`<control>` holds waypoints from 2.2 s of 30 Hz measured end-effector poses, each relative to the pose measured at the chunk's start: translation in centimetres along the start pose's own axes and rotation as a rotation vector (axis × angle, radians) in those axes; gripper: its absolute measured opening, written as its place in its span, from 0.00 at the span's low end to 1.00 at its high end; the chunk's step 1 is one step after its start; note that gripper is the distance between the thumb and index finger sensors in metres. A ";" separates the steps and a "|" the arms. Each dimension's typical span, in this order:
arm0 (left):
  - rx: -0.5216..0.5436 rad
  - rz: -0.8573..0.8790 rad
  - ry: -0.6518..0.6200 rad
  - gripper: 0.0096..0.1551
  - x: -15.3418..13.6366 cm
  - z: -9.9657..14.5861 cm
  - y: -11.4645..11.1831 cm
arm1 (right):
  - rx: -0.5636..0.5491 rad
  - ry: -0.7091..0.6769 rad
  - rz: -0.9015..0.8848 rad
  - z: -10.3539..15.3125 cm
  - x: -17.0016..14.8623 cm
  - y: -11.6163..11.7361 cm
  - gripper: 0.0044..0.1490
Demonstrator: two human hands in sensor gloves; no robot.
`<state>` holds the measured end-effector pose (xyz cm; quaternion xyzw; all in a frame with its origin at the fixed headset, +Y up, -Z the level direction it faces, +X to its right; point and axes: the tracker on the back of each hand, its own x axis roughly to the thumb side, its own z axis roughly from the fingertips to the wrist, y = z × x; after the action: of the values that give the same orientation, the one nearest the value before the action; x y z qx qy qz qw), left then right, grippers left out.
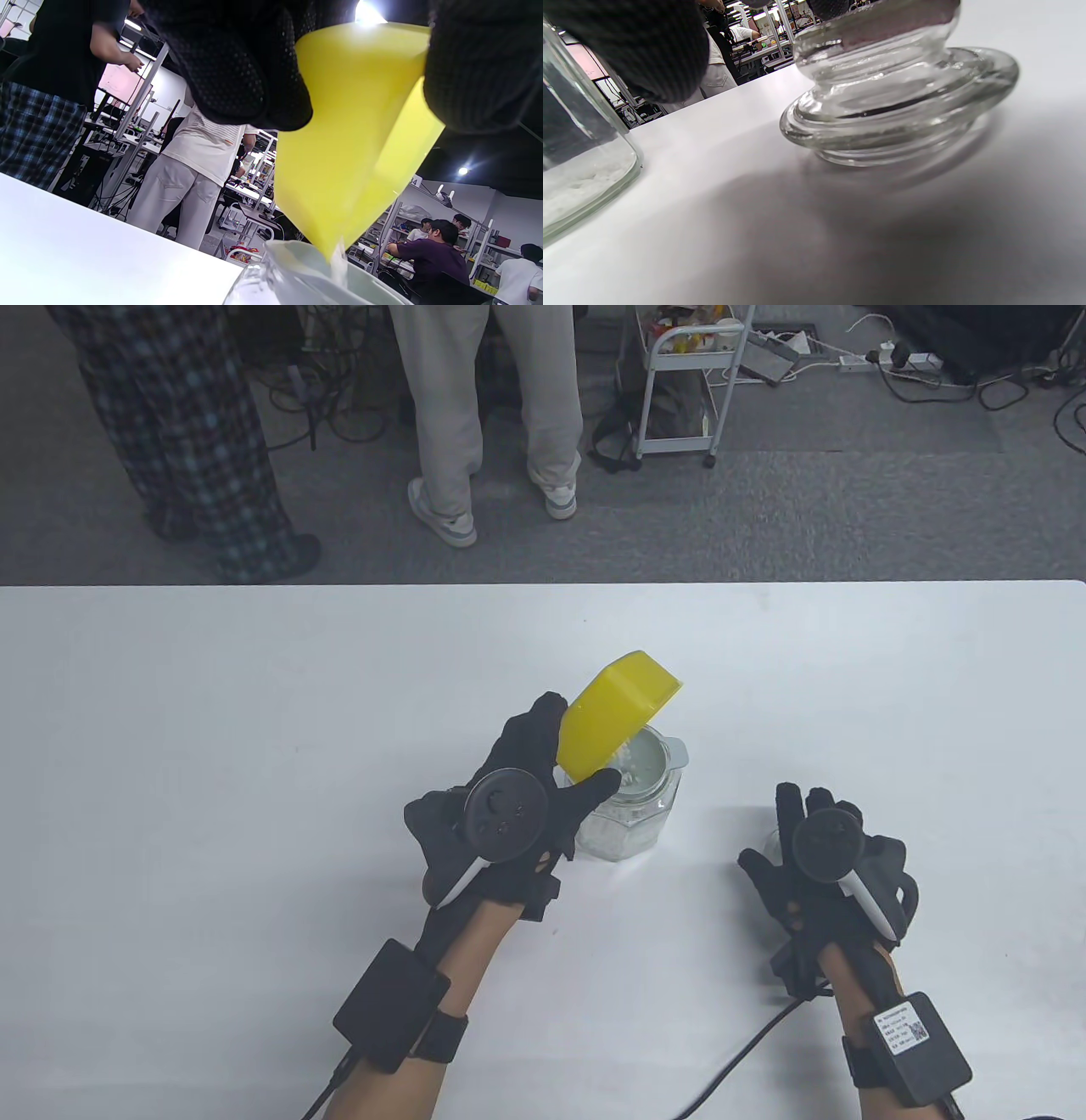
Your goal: Transfer rice through funnel into glass jar
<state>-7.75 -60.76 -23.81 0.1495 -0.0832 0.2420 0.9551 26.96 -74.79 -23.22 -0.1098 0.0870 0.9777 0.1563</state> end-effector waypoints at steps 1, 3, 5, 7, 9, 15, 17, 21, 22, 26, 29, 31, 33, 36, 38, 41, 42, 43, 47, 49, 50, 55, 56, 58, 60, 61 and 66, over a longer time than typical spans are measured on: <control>0.007 0.002 -0.005 0.59 0.0 0.1 0.0 | 0.000 0.000 0.001 0.0 0.0 0.0 0.59; 0.005 0.005 -0.009 0.59 0.0 0.1 -0.1 | 0.000 0.000 0.000 0.0 0.0 0.0 0.59; 0.000 0.008 -0.017 0.58 0.0 0.1 -0.1 | 0.001 0.001 0.001 0.0 0.0 0.0 0.59; 0.000 0.010 -0.029 0.58 0.0 0.2 -0.2 | 0.001 0.001 0.002 0.0 0.0 0.0 0.59; 0.003 0.013 -0.049 0.58 -0.1 0.3 -0.3 | 0.001 0.001 0.002 0.0 0.0 0.0 0.59; 0.016 -0.035 -0.116 0.57 -0.3 0.8 -0.7 | 0.001 0.001 0.002 0.0 0.0 0.0 0.59; 0.026 -0.054 -0.137 0.57 -0.3 1.0 -1.0 | 0.003 0.001 0.006 0.0 0.0 0.0 0.59; 0.028 -0.095 -0.181 0.56 -0.2 1.4 -1.4 | 0.004 0.003 0.006 0.0 0.0 0.0 0.59; 0.033 -0.108 -0.193 0.56 -0.1 1.5 -1.5 | 0.004 0.003 0.006 0.0 0.1 0.0 0.59; 0.037 -0.116 -0.212 0.56 0.0 1.7 -1.7 | 0.004 0.002 0.006 0.0 0.1 0.0 0.59; 0.056 -0.092 -0.199 0.56 -0.1 1.6 -1.6 | 0.004 0.003 0.004 0.0 0.1 0.0 0.59; 0.063 -0.046 -0.176 0.56 -0.5 1.5 -1.2 | 0.004 0.003 0.003 0.0 0.1 0.0 0.59; 0.074 0.026 -0.141 0.56 -1.2 1.3 -0.6 | 0.004 0.003 0.003 0.0 0.1 0.0 0.59; 0.079 0.217 -0.055 0.56 -3.1 1.0 0.4 | 0.004 0.003 0.003 0.0 0.1 0.0 0.59; 0.085 0.353 0.027 0.55 -4.9 1.0 1.2 | 0.004 0.003 0.003 0.0 0.1 0.0 0.58; 0.100 0.472 0.123 0.56 -8.1 1.6 2.2 | 0.004 0.003 0.003 0.0 0.1 0.0 0.59; 0.104 0.498 0.156 0.55 -9.3 2.0 2.5 | 0.004 0.003 0.002 0.0 0.1 0.0 0.59; 0.109 0.526 0.195 0.55 -10.7 2.4 2.6 | 0.005 0.002 0.000 0.0 0.1 0.0 0.58; 0.135 0.599 0.348 0.55 -15.8 5.2 1.9 | 0.000 0.000 -0.001 0.0 0.1 -0.1 0.59; 0.112 0.558 0.400 0.55 -18.5 7.2 1.3 | 0.004 0.002 0.010 0.0 0.1 0.1 0.59; 0.115 0.558 0.420 0.55 -19.4 7.8 1.1 | 0.005 0.003 0.012 0.0 0.1 0.1 0.59; 0.113 0.601 0.535 0.55 -23.6 11.7 -1.4 | 0.007 -0.003 0.016 0.1 0.2 0.2 0.58; 0.127 0.636 0.549 0.55 -24.0 12.5 -2.2 | 0.005 -0.009 0.016 0.2 0.3 0.2 0.58; 0.098 0.706 0.578 0.55 -23.9 12.6 -2.6 | 0.000 -0.016 0.022 0.3 0.5 0.2 0.58; 0.098 0.674 0.534 0.56 -23.5 12.3 -2.2 | -0.002 -0.019 0.036 0.4 0.7 0.3 0.58; 0.097 0.653 0.528 0.55 -23.4 12.3 -2.1 | -0.002 -0.018 0.040 0.5 0.7 0.3 0.58; 0.049 0.626 0.544 0.56 -23.6 12.3 -3.0 | 0.011 -0.010 0.055 0.4 0.7 0.7 0.58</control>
<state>-27.85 -77.57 -18.37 0.0703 0.1365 0.5535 0.8186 26.04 -75.12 -22.91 -0.1014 0.0947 0.9817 0.1306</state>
